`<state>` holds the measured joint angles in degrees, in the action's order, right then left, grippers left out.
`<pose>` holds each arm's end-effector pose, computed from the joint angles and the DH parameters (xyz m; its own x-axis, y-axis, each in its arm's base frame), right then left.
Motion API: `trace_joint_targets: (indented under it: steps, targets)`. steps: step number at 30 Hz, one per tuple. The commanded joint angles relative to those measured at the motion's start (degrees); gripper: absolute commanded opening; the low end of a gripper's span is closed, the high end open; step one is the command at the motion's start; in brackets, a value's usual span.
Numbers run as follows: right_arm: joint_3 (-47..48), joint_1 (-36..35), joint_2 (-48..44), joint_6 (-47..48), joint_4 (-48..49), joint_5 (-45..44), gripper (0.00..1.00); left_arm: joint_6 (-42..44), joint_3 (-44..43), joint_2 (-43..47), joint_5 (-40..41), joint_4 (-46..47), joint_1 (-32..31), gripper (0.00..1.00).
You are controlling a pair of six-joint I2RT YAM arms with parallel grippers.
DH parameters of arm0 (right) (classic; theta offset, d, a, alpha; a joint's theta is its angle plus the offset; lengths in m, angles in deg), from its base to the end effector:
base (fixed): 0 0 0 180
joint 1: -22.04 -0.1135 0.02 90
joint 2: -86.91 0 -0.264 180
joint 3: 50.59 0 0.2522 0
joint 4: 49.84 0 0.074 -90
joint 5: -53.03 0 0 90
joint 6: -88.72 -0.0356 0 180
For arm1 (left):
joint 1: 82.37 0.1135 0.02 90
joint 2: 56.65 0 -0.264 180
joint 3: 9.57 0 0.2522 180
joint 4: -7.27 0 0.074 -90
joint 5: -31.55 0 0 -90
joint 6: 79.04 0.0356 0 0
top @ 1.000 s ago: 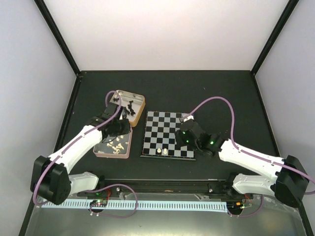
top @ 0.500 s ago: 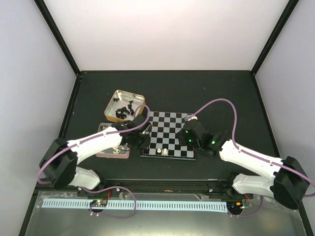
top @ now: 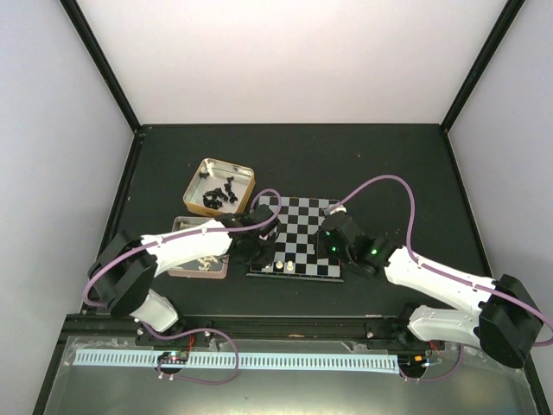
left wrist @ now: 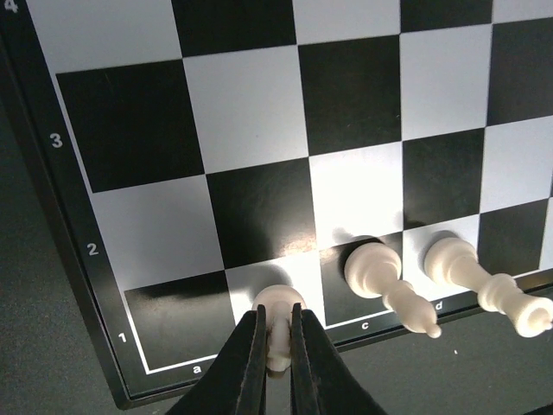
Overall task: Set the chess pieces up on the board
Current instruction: Place the chess piece on the chessboard.
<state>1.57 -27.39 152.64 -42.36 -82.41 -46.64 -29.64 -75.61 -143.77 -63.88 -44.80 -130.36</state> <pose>0.1556 0.1725 0.2163 -0.7958 0.0665 -0.6019 -0.1992 0.9098 0.3640 0.1807 -0.2057 0.1817 -0.9797 0.1196 -0.1611 0.1587 0.9532 -0.2574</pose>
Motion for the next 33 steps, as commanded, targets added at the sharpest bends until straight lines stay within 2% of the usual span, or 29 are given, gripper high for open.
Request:
trace_joint_targets:
  steps: [1, 18, 28, 33]
  targets:
    - [-0.68, 0.15, 0.07, -0.63, 1.45, 0.09, 0.25, -0.62, -2.3, -1.25, -0.33, -2.3, -0.51, 0.04]
    - [-1.2, 0.14, -0.33, -0.58, 1.5, 0.2, 0.25, -0.54, -3.57, -3.09, 0.26, -2.93, -1.57, 0.12]
    - [-1.39, 0.17, -0.78, -0.49, 1.4, 0.1, 0.25, -0.36, -4.42, -3.94, 1.12, -3.35, -1.59, 0.11]
    - [-1.56, 0.14, -1.13, -0.44, 1.31, 0.12, 0.25, -0.32, -4.73, -3.54, 1.51, -4.43, -1.53, 0.2]
